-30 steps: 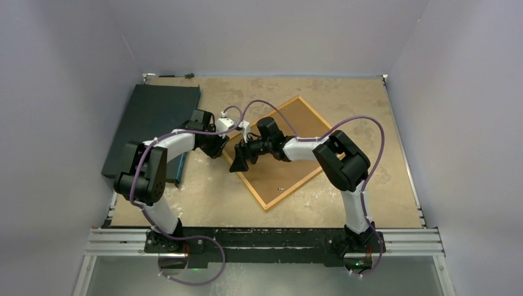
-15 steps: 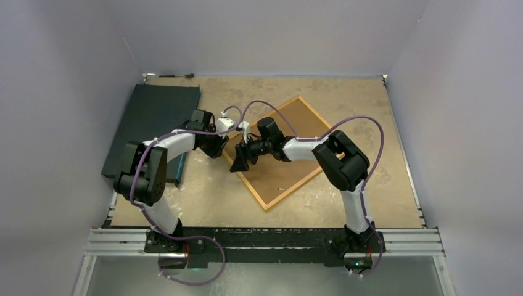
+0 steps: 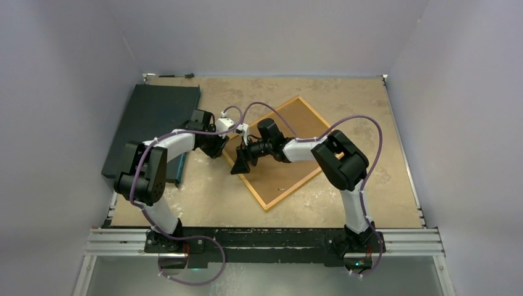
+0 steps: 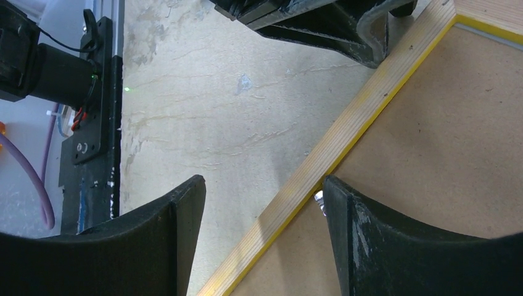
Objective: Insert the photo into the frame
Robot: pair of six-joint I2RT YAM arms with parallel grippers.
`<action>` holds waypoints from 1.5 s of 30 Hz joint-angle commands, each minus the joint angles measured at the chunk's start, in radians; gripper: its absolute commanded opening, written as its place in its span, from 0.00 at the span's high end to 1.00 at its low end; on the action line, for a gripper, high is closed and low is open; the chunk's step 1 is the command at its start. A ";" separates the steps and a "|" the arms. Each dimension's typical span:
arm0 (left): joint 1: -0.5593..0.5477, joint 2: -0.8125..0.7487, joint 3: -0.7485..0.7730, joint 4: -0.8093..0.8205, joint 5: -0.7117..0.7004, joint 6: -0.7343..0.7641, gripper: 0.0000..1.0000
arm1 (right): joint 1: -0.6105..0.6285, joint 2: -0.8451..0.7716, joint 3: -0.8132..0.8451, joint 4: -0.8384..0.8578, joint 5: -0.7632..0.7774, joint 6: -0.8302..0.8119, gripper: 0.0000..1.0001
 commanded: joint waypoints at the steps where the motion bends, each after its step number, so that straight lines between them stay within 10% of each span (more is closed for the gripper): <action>1: 0.000 0.033 0.001 0.003 -0.019 -0.026 0.66 | 0.025 0.027 -0.038 -0.046 -0.103 0.005 0.28; 40: -0.001 0.098 0.034 0.034 0.026 -0.063 0.67 | 0.078 0.059 0.065 -0.143 -0.178 -0.054 0.30; 45: 0.000 0.096 0.056 0.018 0.023 -0.078 0.67 | 0.032 -0.065 -0.008 0.006 -0.001 0.071 0.22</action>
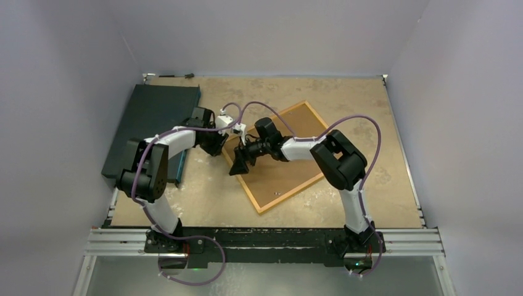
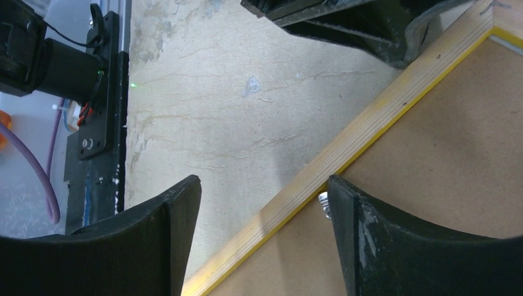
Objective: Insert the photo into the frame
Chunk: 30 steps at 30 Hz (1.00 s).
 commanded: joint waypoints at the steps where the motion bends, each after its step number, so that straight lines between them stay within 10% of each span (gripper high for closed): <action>1: -0.003 0.064 0.024 0.037 0.026 -0.047 0.67 | 0.006 -0.124 -0.084 0.098 0.068 0.143 0.20; 9: 0.002 0.064 0.093 -0.049 0.060 -0.077 0.67 | -0.211 -0.358 -0.212 0.216 0.206 0.271 0.08; 17: -0.008 -0.010 0.014 -0.131 0.105 -0.017 0.66 | -0.468 -0.442 -0.232 -0.047 0.838 0.401 0.01; 30: -0.068 0.036 -0.024 0.001 0.078 -0.114 0.67 | -0.705 -0.327 -0.272 -0.068 0.970 0.512 0.01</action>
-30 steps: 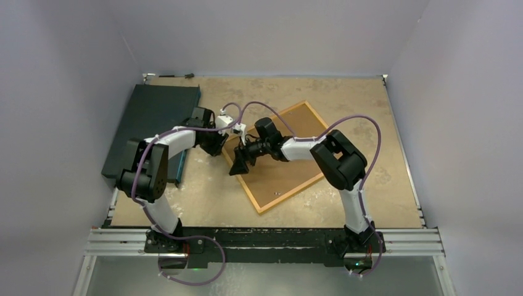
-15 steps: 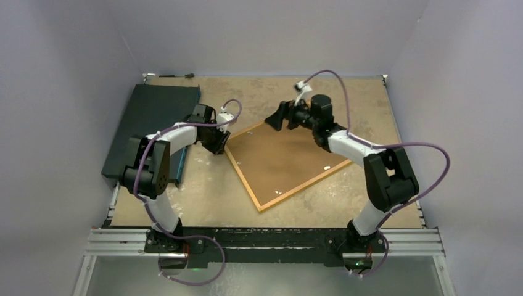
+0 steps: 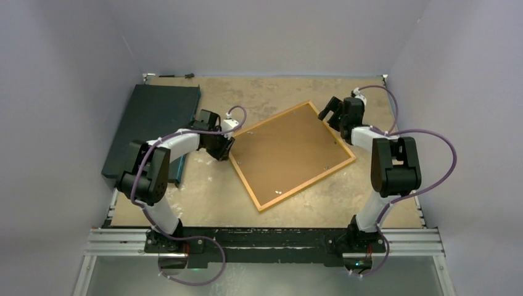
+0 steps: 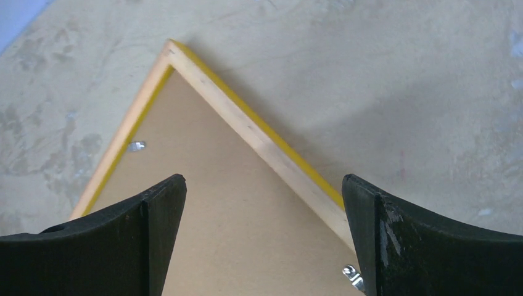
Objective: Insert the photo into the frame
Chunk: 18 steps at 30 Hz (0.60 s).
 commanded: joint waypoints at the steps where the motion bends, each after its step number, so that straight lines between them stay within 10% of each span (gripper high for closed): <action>1: -0.005 0.072 0.008 0.028 0.004 -0.062 0.67 | -0.027 0.019 -0.034 -0.018 0.072 0.041 0.01; 18: -0.002 0.313 0.300 0.049 -0.100 -0.116 0.68 | 0.029 -0.178 -0.326 -0.079 -0.047 0.159 0.04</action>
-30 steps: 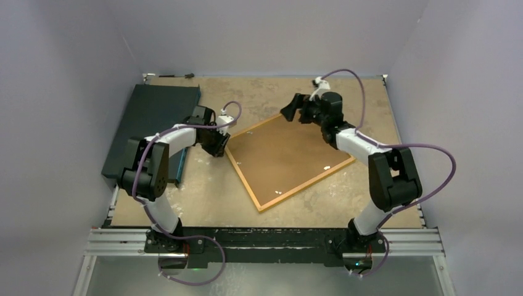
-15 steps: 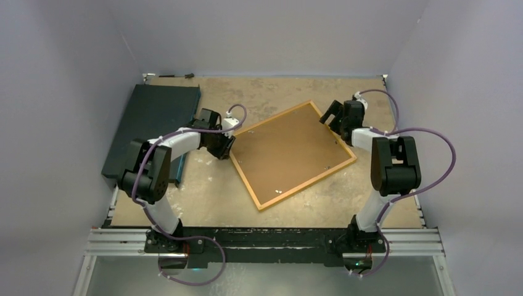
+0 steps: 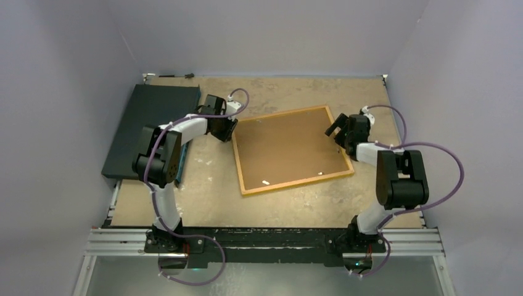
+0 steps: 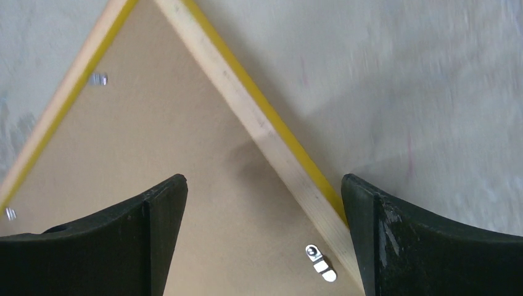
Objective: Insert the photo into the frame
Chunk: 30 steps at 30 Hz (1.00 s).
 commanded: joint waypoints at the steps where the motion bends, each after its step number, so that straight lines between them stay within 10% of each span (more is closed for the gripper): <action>1: -0.007 0.133 0.085 0.000 -0.006 -0.035 0.68 | 0.109 -0.138 -0.155 -0.129 -0.061 0.112 0.04; 15: 0.036 0.144 0.195 -0.070 0.034 -0.050 0.68 | 0.181 -0.363 -0.094 -0.286 0.134 0.055 0.04; 30: 0.071 0.013 0.151 -0.254 0.208 0.010 0.65 | 0.485 -0.055 0.104 0.122 -0.680 -0.231 0.11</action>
